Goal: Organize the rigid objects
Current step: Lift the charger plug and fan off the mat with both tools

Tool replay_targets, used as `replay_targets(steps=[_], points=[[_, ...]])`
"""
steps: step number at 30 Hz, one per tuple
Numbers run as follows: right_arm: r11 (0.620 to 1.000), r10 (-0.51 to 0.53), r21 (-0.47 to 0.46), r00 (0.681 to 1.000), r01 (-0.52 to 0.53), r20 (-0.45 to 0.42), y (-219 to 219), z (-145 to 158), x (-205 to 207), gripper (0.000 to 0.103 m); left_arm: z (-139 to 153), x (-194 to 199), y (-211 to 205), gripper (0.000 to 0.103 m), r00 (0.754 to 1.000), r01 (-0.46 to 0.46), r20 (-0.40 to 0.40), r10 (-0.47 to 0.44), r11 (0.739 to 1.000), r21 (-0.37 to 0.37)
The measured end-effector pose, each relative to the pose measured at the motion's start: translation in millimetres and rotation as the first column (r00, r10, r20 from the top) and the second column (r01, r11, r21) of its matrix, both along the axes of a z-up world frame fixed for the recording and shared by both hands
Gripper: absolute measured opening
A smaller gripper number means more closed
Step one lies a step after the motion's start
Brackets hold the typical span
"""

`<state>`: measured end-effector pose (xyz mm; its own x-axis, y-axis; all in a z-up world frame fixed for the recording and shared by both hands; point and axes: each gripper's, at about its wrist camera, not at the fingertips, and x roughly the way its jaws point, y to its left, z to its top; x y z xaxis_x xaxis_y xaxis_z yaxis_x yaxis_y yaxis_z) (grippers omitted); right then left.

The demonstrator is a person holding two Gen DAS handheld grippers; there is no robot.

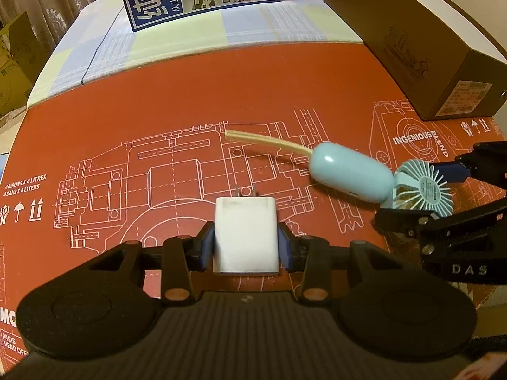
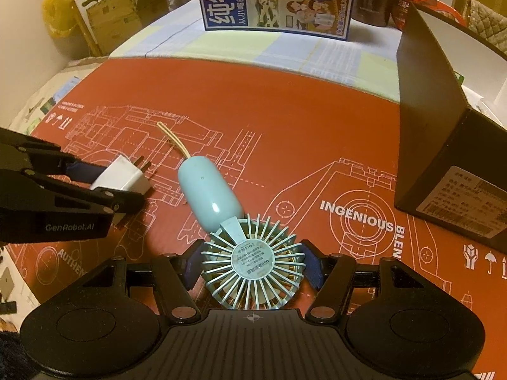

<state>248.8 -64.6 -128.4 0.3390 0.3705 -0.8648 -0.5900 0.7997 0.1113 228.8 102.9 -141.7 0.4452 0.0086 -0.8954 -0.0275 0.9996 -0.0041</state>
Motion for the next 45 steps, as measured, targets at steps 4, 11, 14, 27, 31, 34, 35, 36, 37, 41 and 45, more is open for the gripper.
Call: replay_targets(steps=[4, 11, 14, 27, 31, 34, 35, 36, 37, 41, 45], points=[[1.0, -0.014, 0.013, 1.0, 0.014, -0.002, -2.4, 4.3, 2.9, 0.06, 4.8, -0.8, 0.7, 0.036, 1.0, -0.002, 0.011, 0.002, 1.0, -0.003], [0.998, -0.044, 0.042, 0.999, 0.044, -0.008, -9.9, 15.6, 9.8, 0.06, 22.0, -1.4, 0.4, 0.036, 0.999, 0.004, 0.046, -0.004, 1.0, -0.011], [0.997, -0.05, 0.052, 0.999, 0.05, -0.007, -12.0, 20.3, 10.5, 0.06, 27.0, -0.2, -1.4, 0.036, 0.998, 0.014, 0.058, -0.013, 1.0, -0.003], [0.996, -0.074, 0.051, 0.997, 0.075, -0.024, -18.5, 19.5, 12.1, 0.06, 0.5, 0.9, -4.0, 0.036, 1.0, 0.028, -0.01, -0.028, 1.0, 0.008], [0.996, -0.072, 0.05, 0.997, 0.074, -0.029, -18.9, 19.2, 12.3, 0.06, -1.4, 4.1, -4.6, 0.036, 0.999, 0.034, -0.016, -0.034, 0.999, 0.009], [0.996, -0.071, 0.051, 0.997, 0.073, -0.028, -19.0, 19.3, 12.4, 0.06, -0.8, 6.1, -6.0, 0.036, 0.999, 0.045, -0.015, -0.045, 0.999, 0.015], [0.996, -0.071, 0.051, 0.997, 0.072, -0.028, -19.1, 19.2, 12.8, 0.06, -0.8, 6.5, -6.9, 0.036, 0.999, 0.049, -0.014, -0.049, 0.999, 0.02], [0.996, -0.071, 0.05, 0.997, 0.073, -0.027, -19.0, 19.2, 12.8, 0.06, -0.9, 6.8, -7.8, 0.036, 0.999, 0.052, -0.013, -0.052, 0.998, 0.024], [0.996, -0.069, 0.049, 0.997, 0.071, -0.028, -19.0, 19.2, 12.8, 0.06, -0.7, 6.3, -8.8, 0.036, 0.998, 0.054, -0.013, -0.054, 0.998, 0.027], [0.997, -0.066, 0.04, 0.998, 0.067, -0.024, -18.7, 18.2, 12.9, 0.06, 1.1, 5.6, -9.2, 0.036, 0.998, 0.059, -0.011, -0.059, 0.998, 0.025], [0.996, -0.068, 0.048, 0.998, 0.069, -0.015, -18.8, 21.0, 13.8, 0.06, 7.6, 5.8, -8.6, 0.036, 0.998, 0.057, 0.001, -0.057, 0.998, 0.021]])
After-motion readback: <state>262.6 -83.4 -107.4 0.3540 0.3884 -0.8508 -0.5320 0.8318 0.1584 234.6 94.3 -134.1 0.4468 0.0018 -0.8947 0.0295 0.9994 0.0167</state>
